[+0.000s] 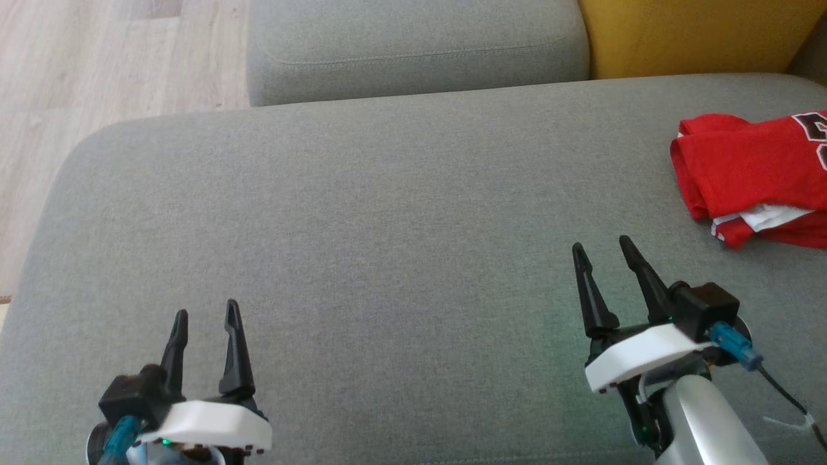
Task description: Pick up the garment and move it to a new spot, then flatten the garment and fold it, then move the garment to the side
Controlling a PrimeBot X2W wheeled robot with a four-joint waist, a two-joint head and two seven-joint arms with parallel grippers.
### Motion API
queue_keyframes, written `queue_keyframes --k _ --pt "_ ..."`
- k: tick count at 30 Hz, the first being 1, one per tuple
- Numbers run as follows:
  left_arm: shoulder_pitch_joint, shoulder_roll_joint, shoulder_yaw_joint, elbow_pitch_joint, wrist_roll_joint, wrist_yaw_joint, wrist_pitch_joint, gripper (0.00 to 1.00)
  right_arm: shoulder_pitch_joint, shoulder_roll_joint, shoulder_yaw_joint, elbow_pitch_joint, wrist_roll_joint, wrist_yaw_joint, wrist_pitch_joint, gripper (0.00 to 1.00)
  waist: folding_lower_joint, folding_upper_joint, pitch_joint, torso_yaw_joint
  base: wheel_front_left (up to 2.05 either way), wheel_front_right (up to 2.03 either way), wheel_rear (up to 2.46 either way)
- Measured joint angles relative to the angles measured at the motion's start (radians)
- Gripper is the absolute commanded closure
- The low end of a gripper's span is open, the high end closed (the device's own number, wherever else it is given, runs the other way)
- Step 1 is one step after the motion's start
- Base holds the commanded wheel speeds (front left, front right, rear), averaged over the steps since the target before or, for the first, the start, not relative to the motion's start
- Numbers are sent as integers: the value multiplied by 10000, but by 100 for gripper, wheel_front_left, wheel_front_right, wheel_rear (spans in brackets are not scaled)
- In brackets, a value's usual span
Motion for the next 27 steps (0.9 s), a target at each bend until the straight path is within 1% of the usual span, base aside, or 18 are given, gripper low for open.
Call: queue_keyframes --k 4,6,12,27 --pt "0 0 -54 138 0 -13 2 0 60 4 13 -21 2 0 -2 0 0 0 -64 79 0 0 0" --pt "0 0 -79 194 -2 -92 2 0 60 4 35 -21 2 0 -2 0 0 0 -106 104 0 0 0" --pt "3 0 -244 249 -2 -90 2 0 61 6 27 -8 29 0 -8 0 0 0 -194 118 0 0 0" --pt "223 0 -311 278 19 -86 2 0 101 8 -52 13 23 0 -15 0 0 0 -309 44 0 0 0"
